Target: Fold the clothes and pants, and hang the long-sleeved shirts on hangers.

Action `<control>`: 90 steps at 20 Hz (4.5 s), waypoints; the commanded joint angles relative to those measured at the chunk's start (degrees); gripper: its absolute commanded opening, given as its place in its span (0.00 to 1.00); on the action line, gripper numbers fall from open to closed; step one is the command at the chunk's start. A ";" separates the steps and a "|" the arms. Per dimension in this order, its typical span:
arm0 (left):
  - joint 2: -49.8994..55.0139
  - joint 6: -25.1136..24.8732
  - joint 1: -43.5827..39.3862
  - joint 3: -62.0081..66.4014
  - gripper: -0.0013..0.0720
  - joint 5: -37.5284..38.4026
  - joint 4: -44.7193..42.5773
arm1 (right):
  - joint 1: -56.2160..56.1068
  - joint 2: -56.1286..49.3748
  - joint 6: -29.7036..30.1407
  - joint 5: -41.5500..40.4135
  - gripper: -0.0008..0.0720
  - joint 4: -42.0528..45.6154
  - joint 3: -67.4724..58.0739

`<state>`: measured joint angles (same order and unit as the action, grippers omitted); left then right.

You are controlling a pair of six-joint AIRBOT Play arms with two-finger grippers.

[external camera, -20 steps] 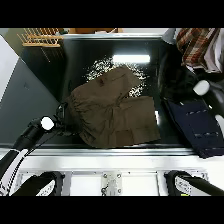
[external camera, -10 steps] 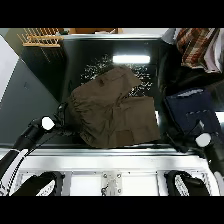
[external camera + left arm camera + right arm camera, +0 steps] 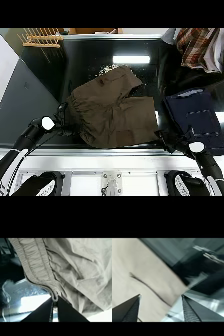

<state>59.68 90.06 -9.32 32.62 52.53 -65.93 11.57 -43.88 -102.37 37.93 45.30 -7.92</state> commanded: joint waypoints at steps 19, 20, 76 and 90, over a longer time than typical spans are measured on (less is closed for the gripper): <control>-24.20 0.59 6.73 30.77 0.04 9.75 7.10 | -13.35 -8.37 16.46 19.67 0.01 16.46 -64.72; -26.86 1.22 6.56 34.27 0.04 9.46 9.55 | -13.35 -7.87 16.46 21.09 0.01 16.46 -71.65; -34.99 9.90 -13.35 33.20 0.04 -7.48 9.94 | -18.12 -10.19 12.87 9.18 0.01 17.90 -101.39; 4.33 11.74 0.46 21.90 0.04 -24.52 1.62 | -20.65 -53.00 15.17 12.39 0.01 17.59 -101.39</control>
<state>55.02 101.60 -13.47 54.30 37.19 -66.19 -8.99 -92.07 -87.50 53.01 63.00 -109.25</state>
